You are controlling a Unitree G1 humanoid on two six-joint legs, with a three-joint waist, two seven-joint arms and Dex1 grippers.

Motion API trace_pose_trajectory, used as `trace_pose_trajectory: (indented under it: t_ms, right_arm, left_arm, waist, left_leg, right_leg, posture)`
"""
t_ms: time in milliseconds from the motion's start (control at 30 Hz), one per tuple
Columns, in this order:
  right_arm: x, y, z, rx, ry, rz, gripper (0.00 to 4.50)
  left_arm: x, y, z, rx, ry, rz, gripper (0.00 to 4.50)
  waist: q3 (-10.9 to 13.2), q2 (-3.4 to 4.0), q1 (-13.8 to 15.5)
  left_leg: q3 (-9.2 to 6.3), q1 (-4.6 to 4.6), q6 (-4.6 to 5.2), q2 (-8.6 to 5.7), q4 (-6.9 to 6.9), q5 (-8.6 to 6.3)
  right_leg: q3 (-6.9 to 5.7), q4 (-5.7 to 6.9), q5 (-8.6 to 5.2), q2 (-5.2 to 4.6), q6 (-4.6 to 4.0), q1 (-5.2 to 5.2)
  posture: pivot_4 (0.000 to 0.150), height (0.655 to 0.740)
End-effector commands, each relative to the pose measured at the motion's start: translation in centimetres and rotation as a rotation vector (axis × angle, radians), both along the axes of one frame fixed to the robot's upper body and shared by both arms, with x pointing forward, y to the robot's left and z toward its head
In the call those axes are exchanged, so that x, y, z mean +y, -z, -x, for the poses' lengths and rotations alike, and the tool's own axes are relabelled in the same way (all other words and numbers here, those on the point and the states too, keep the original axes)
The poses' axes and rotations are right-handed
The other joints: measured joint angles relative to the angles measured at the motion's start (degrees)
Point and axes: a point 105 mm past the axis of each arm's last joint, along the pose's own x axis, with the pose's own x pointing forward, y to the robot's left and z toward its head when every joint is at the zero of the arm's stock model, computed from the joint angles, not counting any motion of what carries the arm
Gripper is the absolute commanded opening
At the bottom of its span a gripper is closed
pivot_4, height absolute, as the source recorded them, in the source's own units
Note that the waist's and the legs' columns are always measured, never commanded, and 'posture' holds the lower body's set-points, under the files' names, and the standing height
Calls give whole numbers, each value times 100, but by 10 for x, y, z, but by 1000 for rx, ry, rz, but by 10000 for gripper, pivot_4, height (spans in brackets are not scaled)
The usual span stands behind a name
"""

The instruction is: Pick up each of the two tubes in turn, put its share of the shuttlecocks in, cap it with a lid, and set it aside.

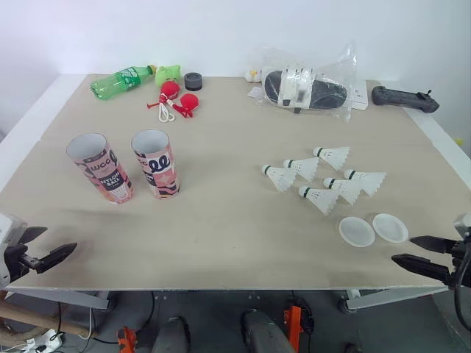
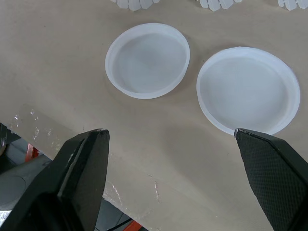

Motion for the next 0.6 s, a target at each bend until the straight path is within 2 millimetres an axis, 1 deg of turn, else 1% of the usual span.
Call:
trace_pose_trajectory:
  t_ms: [33,167,600]
  right_arm:
    - [-1,-13,-2,-48,2,9,44592]
    - [-2,-14,-2,-53,5,11,44592]
    - [-3,-13,-2,-51,5,14,44592]
  left_arm:
    - [-2,-11,-3,-27,14,-18,45000]
    - [-3,-13,-4,-37,2,17,45000]
    - [0,-13,-5,-34,-10,-4,45000]
  waist:
    - [0,0,0]
    - [0,0,0]
    - [-2,2,0]
  left_leg:
    - [0,0,0,0,0,0]
    - [-1,1,0,0,4,0]
    - [-2,5,0,0,7,0]
  right_leg:
    - [0,0,0,0,0,0]
    - [0,0,1,0,1,4]
    - [-1,2,2,0,3,9]
  posture:
    - [1500,7400]
    - [1500,7400]
    - [1500,7400]
